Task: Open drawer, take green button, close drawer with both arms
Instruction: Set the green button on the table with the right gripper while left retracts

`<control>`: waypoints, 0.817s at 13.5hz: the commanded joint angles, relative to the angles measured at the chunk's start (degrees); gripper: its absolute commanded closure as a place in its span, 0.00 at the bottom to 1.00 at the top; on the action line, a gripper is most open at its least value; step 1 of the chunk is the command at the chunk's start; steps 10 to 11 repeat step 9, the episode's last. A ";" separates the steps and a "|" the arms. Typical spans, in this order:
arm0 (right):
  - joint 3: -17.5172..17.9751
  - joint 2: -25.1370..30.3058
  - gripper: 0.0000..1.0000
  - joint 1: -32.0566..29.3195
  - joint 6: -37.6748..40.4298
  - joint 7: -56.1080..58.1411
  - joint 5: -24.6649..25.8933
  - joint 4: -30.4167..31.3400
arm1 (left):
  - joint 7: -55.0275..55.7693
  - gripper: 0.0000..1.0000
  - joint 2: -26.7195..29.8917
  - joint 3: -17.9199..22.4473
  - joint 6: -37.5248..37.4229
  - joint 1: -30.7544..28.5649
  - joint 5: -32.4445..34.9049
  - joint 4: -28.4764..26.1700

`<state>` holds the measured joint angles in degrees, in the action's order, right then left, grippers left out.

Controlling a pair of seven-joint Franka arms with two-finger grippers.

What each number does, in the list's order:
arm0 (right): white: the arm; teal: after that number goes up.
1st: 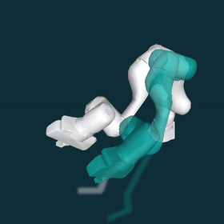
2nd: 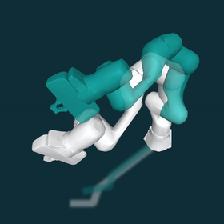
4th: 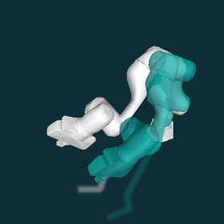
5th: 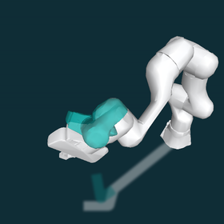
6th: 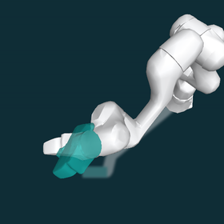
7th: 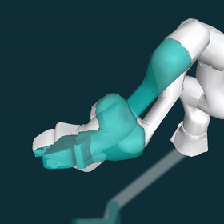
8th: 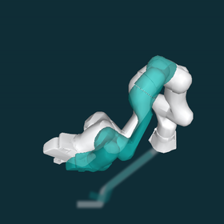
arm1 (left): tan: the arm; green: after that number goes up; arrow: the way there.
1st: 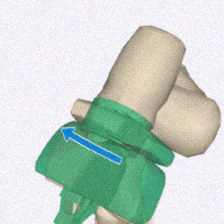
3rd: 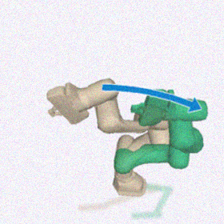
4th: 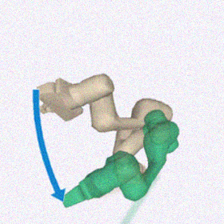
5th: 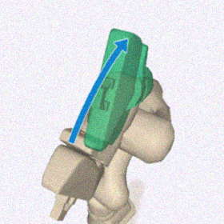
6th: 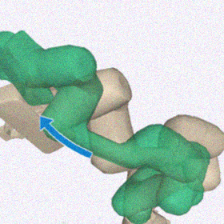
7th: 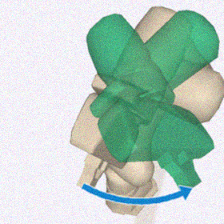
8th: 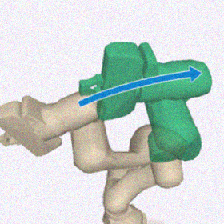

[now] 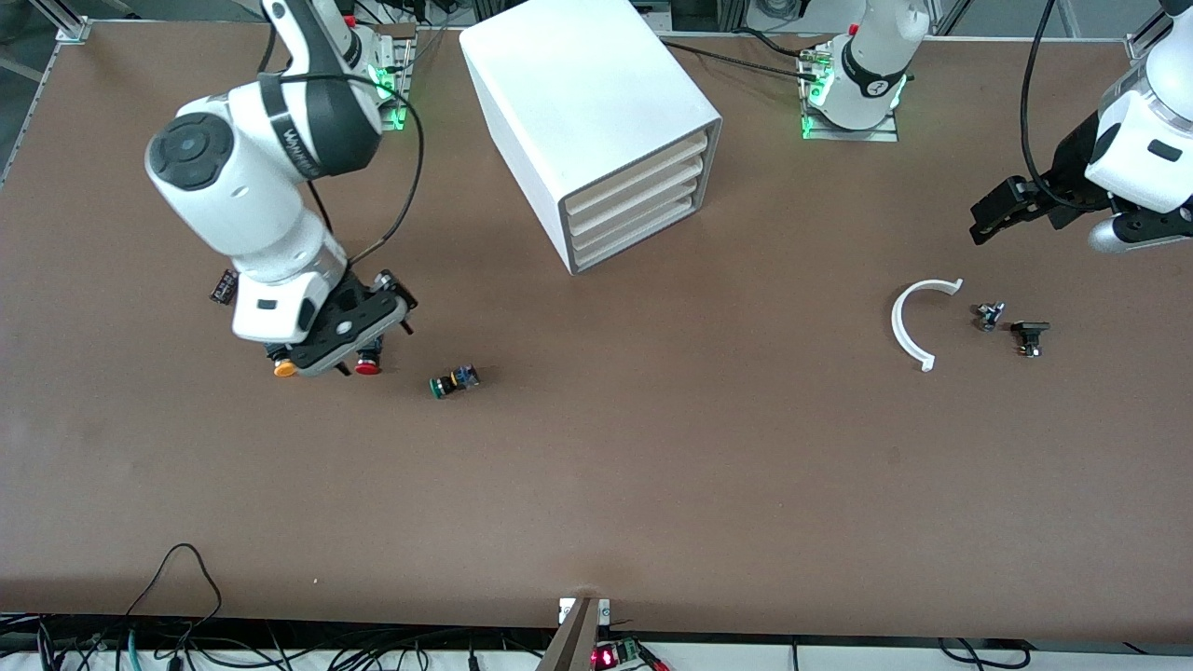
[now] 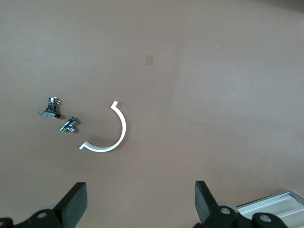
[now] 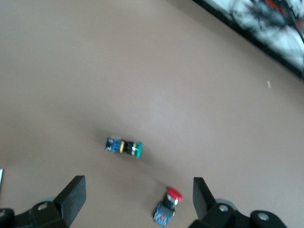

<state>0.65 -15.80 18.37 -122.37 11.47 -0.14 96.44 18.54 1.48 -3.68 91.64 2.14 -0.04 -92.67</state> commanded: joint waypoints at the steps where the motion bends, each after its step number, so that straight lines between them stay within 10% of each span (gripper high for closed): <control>1: 0.76 1.03 0.00 -1.49 5.45 -17.29 1.46 0.68 | -1.41 0.00 -0.77 -0.10 -0.41 0.14 1.10 0.30; 11: 0.85 6.47 0.00 -7.55 16.99 -27.20 3.66 -0.38 | -1.41 0.00 -1.66 -0.01 -0.33 0.14 0.48 0.39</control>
